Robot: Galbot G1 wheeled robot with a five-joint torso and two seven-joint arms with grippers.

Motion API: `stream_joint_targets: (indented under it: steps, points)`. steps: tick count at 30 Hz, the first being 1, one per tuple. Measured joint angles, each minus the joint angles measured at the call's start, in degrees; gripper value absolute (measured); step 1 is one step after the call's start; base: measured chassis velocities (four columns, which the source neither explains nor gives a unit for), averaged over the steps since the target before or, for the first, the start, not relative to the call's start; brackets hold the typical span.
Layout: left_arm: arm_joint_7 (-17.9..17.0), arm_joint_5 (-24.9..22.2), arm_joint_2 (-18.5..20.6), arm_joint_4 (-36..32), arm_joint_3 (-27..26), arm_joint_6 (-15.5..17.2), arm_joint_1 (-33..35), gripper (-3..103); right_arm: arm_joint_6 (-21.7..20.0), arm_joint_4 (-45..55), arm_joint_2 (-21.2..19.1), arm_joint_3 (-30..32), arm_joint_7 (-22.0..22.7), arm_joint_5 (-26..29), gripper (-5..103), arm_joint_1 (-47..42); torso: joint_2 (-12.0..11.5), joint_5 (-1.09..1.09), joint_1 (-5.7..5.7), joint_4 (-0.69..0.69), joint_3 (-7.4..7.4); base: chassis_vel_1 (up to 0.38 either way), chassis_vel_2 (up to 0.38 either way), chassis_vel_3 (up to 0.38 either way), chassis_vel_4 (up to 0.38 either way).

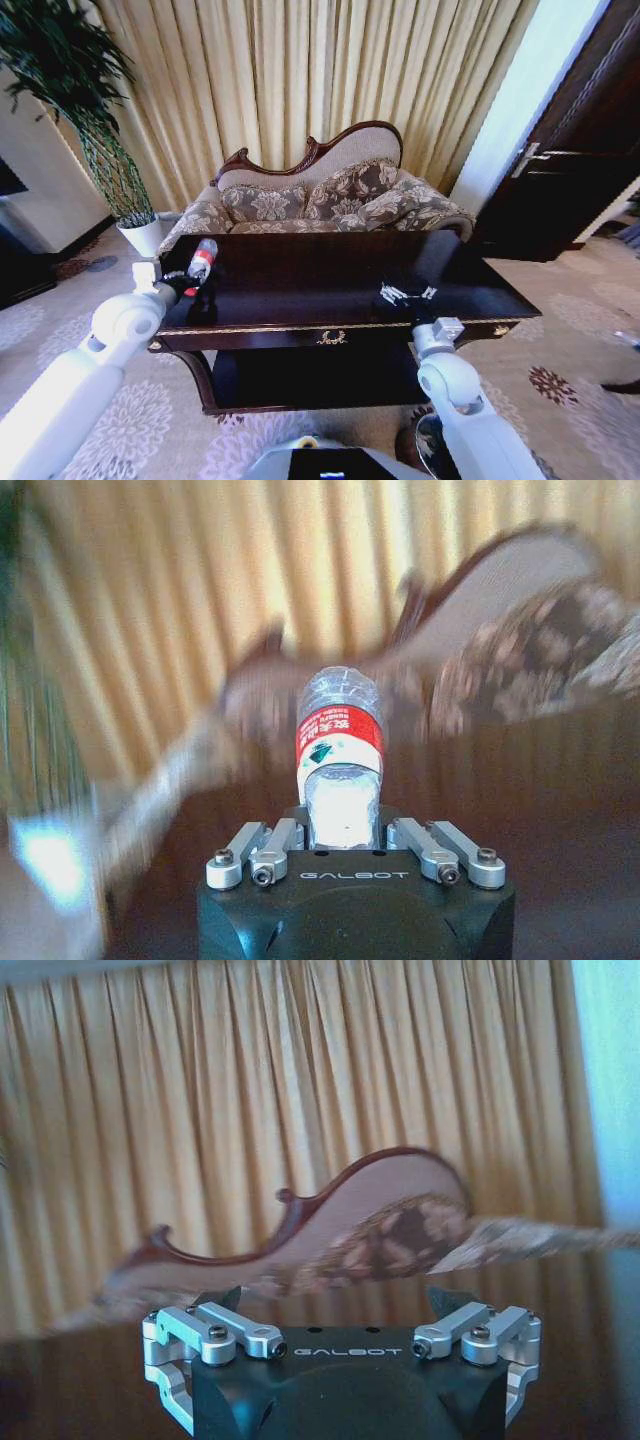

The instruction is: Move to the front of the table and place the trash on the table into the trash bin.

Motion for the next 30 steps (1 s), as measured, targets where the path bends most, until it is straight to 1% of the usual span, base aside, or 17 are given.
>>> stream_joint_targets:
  steps: [1,2,3,4,6,7,8,10,11,12,14,15,16,19,22,27,30]
  points:
    - [2.31,2.97,0.46,-0.34,-0.38,-2.31,0.51,31,-0.82,1.33,-0.2,-0.16,0.62,2.55,100,0.06,0.0,0.0,0.0,0.0,0.0,0.0,0.0,0.0,0.0]
    - [2.31,2.97,0.46,-0.34,-0.38,-2.31,0.51,31,-0.82,1.33,-0.2,-0.16,0.62,2.55,100,0.06,0.0,0.0,0.0,0.0,0.0,0.0,0.0,0.0,0.0]
    - [5.33,7.03,1.39,-1.04,-0.93,-6.37,1.16,31,-2.42,4.08,-0.96,-0.35,1.6,8.59,100,0.57,0.0,0.0,0.0,-0.02,0.0,0.0,0.0,0.0,0.0]
    - [5.33,7.03,1.39,-1.04,-0.93,-6.37,1.16,31,-2.42,4.08,-0.96,-0.35,1.6,8.59,100,0.57,0.0,0.0,0.0,-0.02,0.0,0.0,0.0,0.0,0.0]
    - [7.52,9.66,2.88,-2.57,-1.36,-10.91,1.75,31,-4.78,7.37,-4.1,-0.36,2.99,18.59,100,3.36,0.0,0.0,0.0,-0.03,0.0,0.0,0.0,0.0,0.0]
    - [8.24,10.33,3.85,-3.77,-1.54,-13.07,1.93,31,-5.84,8.83,-7.32,-0.09,3.92,25.39,100,6.25,0.0,0.0,0.0,-0.01,0.0,0.0,0.0,0.0,0.0]
    - [8.24,10.33,3.85,-3.77,-1.54,-13.07,1.93,31,-5.84,8.83,-7.32,-0.09,3.92,25.39,100,6.25,0.0,0.0,0.0,-0.01,0.0,0.0,0.0,0.0,0.0]
    - [9.7,10.44,6.15,-5.27,-1.72,-15.84,1.47,31,-6.45,9.86,-13.53,0.43,4.46,34.5,100,11.05,0.0,0.0,0.0,0.0,0.0,0.0,0.0,0.0,0.0]
    - [9.7,10.44,6.15,-5.27,-1.72,-15.84,1.47,31,-6.45,9.86,-13.53,0.43,4.46,34.5,100,11.05,0.0,0.0,0.0,0.0,0.0,0.0,0.0,0.0,0.0]
    - [10.6,10.13,7.7,-5.42,-1.52,-17.11,0.1,31,-6.55,9.78,-17.22,0.46,3.66,38.17,100,13.6,0.0,0.02,0.0,-0.01,0.0,0.0,0.0,0.0,0.0]
    - [11.03,9.71,8.77,-5.39,-0.94,-17.73,-1.42,31,-6.55,9.39,-19.16,0.42,2.9,39.88,100,15.11,0.0,0.01,0.0,-0.02,0.0,0.0,0.0,0.0,0.0]
    - [11.39,8.41,10.44,-4.84,0.25,-18.24,-4.7,31,-6.55,8.33,-22.33,-0.06,1.53,43.32,100,18.19,0.0,0.0,0.0,-0.02,0.0,0.0,0.0,0.0,0.0]
    - [11.39,8.41,10.44,-4.84,0.25,-18.24,-4.7,31,-6.55,8.33,-22.33,-0.06,1.53,43.32,100,18.19,0.0,0.0,0.0,-0.02,0.0,0.0,0.0,0.0,0.0]
    - [12.31,6.63,12.65,-3.55,2.23,-19.03,-9.52,31,-6.77,6.03,-25.63,-1.65,0.61,49.33,100,23.73,0.0,0.01,0.0,-0.04,0.0,0.0,0.0,0.0,0.0]
    - [14.0,4.8,15.29,-2.24,3.55,-20.15,-12.68,31,-7.66,1.01,-28.31,-6.78,-0.57,55.72,100,34.27,-0.01,0.01,0.0,-0.03,0.01,0.0,0.0,0.0,0.0]
    - [14.94,3.26,16.72,-0.24,3.95,-21.6,-13.41,31,-8.2,-3.85,-28.62,-14.73,0.0,59.3,100,45.23,-0.01,0.0,0.0,0.01,0.01,0.0,0.0,0.0,0.0]
    - [15.13,2.85,16.85,2.99,5.88,-22.12,-15.72,31,-8.85,-8.12,-26.17,-21.12,1.41,58.57,100,52.57,-0.01,-0.01,0.0,-0.01,0.01,0.0,0.0,0.0,0.0]
